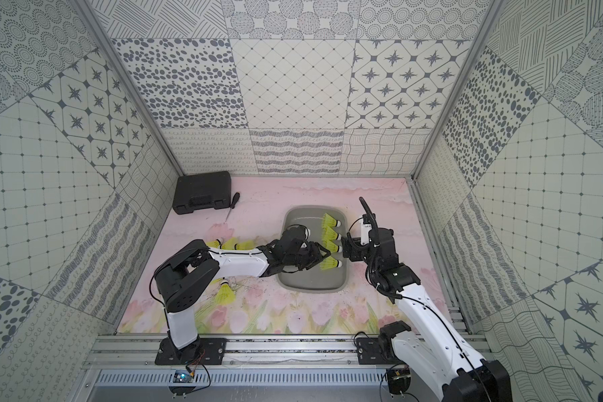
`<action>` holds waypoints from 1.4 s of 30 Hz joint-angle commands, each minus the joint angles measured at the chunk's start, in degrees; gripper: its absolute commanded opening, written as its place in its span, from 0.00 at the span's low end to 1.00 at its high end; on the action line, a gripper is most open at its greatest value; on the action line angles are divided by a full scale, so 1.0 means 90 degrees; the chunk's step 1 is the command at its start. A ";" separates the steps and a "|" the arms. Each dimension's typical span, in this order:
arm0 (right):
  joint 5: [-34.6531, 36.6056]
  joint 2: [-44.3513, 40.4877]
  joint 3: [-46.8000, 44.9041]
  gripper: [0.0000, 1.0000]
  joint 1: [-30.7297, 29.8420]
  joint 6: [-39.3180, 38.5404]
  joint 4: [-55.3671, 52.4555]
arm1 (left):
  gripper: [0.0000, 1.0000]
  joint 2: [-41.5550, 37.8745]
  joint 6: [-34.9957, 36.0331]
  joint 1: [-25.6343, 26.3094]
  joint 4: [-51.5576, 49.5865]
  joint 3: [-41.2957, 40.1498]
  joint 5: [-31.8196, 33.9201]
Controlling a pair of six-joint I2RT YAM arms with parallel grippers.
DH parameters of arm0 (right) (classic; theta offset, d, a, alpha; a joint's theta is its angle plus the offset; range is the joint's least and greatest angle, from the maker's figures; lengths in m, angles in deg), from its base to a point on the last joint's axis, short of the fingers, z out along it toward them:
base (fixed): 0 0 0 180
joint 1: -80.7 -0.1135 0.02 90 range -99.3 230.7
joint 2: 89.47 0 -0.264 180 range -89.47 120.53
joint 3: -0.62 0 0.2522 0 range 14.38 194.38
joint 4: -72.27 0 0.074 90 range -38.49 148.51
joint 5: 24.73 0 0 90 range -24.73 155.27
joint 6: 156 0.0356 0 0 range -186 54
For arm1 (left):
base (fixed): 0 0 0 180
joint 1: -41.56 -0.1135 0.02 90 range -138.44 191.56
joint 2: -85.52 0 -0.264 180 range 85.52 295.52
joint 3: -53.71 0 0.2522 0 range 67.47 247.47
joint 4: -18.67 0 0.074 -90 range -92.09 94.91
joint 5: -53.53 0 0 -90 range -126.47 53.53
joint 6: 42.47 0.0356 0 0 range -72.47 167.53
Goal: Put the shuttlecocks into the storage box
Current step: Place the shuttlecock in the storage box, then pick up the shuttlecock at the center of the board.
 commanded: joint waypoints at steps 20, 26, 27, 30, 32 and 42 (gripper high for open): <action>-0.0068 -0.0017 -0.0074 0.84 0.0046 -0.0025 0.0226 | 0.62 -0.3320 0.3351 -0.1713 -0.4092 -0.0728 0.3208; -0.0117 0.0045 -0.0045 0.84 0.0047 0.0006 0.0250 | 0.63 -0.3673 0.3754 -0.2486 -0.4709 -0.0972 0.3483; -0.0117 0.0045 -0.0035 0.84 0.0047 0.0006 0.0250 | 0.64 -0.3651 0.3854 -0.2587 -0.4761 -0.0999 0.3474; -0.0115 0.0043 -0.0035 0.84 0.0047 0.0016 0.0259 | 0.63 -0.3443 0.4160 -0.2721 -0.5025 -0.0922 0.3649; -0.0122 0.0036 -0.0035 0.84 0.0047 0.0030 0.0250 | 0.63 -0.3247 0.4320 -0.2735 -0.5295 -0.0788 0.3824; -0.0096 0.0016 -0.0045 0.84 0.0047 0.0055 0.0211 | 0.59 -0.2256 0.5013 -0.2751 -0.5838 -0.0136 0.3815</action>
